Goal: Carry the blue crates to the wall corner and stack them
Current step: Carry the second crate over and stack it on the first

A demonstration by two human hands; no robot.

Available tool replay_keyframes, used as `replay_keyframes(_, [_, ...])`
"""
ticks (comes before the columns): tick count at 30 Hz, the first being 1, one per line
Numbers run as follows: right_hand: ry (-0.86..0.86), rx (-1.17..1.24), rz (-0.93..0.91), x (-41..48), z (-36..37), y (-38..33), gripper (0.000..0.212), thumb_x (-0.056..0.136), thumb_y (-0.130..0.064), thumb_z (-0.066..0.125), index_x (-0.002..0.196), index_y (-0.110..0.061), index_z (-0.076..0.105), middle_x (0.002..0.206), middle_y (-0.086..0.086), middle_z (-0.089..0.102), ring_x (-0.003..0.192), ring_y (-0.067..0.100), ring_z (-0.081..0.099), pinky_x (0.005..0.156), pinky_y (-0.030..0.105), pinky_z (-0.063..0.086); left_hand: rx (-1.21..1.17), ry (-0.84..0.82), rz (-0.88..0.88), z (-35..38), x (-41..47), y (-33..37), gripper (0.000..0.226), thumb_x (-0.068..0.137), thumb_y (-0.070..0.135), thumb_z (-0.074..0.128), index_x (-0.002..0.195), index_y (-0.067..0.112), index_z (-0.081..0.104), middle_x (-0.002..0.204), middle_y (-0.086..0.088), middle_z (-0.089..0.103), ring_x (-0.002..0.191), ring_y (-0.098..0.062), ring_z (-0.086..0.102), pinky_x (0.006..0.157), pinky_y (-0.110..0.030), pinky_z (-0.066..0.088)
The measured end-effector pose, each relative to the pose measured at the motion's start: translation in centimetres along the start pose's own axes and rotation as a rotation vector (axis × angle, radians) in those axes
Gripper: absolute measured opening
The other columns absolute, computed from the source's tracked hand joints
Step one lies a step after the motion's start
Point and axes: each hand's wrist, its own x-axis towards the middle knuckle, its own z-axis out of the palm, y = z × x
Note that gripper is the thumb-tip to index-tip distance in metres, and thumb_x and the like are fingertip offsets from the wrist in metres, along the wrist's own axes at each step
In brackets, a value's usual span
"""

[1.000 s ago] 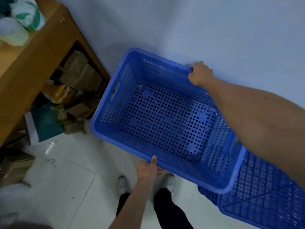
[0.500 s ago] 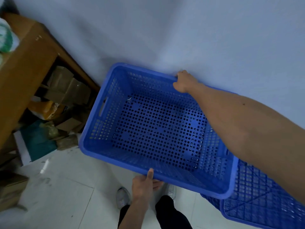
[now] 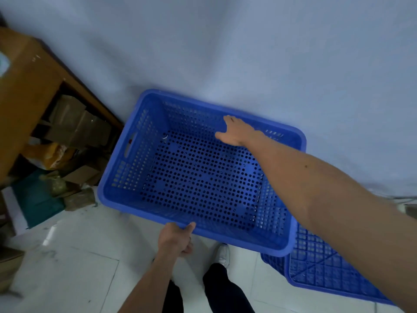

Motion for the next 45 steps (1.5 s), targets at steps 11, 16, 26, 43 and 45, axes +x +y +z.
replay_keyframes(11, [-0.229, 0.171, 0.153, -12.7, 14.1, -1.5, 0.091, 0.089, -0.069, 0.045, 0.156, -0.033, -0.005, 0.166, 0.001, 0.004, 0.151, 0.026, 0.014, 0.119, 0.050, 0.022, 1.229, 0.271, 0.477, -2.3, 0.4, 2.5, 0.098, 0.080, 0.085, 0.039, 0.142, 0.010, 0.040, 0.147, -0.014, 0.041, 0.137, -0.032, 0.038, 0.113, -0.045, 0.033])
replay_keyframes(16, [-0.160, 0.309, 0.251, -18.6, 20.7, -3.5, 0.096, 0.082, -0.075, 0.049, 0.156, -0.034, 0.005, 0.163, 0.002, 0.021, 0.143, 0.028, 0.033, 0.111, 0.044, 0.036, 1.313, 0.106, 0.615, -4.6, 4.2, -0.6, 0.100, 0.079, 0.089, 0.014, 0.136, 0.016, 0.053, 0.138, -0.012, 0.057, 0.129, -0.031, 0.049, 0.116, -0.048, 0.027])
replay_keyframes(26, [0.106, -0.147, 0.265, -23.0, 25.4, -5.0, 0.048, 0.102, -0.045, 0.038, 0.138, -0.014, 0.039, 0.136, 0.008, 0.048, 0.123, 0.028, 0.046, 0.107, 0.040, 0.034, 1.574, 0.250, 0.794, -14.0, 8.3, -1.4, 0.037, 0.096, 0.016, 0.053, 0.132, 0.016, 0.049, 0.121, -0.006, 0.063, 0.111, -0.027, 0.062, 0.093, -0.040, 0.050])
replay_keyframes(43, [0.278, -0.606, 0.109, -22.4, 26.5, -1.3, 0.031, 0.106, -0.039, 0.024, 0.116, -0.013, 0.037, 0.098, 0.003, 0.054, 0.066, 0.023, 0.060, 0.045, 0.034, 0.031, 1.669, 0.460, 1.106, -15.1, 12.8, -2.4, 0.046, 0.093, 0.011, 0.048, 0.139, 0.013, 0.041, 0.101, -0.007, 0.068, 0.090, -0.027, 0.067, 0.077, -0.038, 0.053])
replay_keyframes(45, [0.283, -0.636, 0.116, -22.4, 26.4, -1.2, 0.030, 0.106, -0.038, 0.024, 0.116, -0.013, 0.036, 0.098, 0.003, 0.053, 0.061, 0.022, 0.056, 0.044, 0.033, 0.028, 1.667, 0.484, 1.126, -14.9, 12.8, -2.4, 0.050, 0.094, 0.012, 0.048, 0.143, 0.014, 0.037, 0.101, -0.006, 0.068, 0.090, -0.026, 0.067, 0.078, -0.037, 0.051])
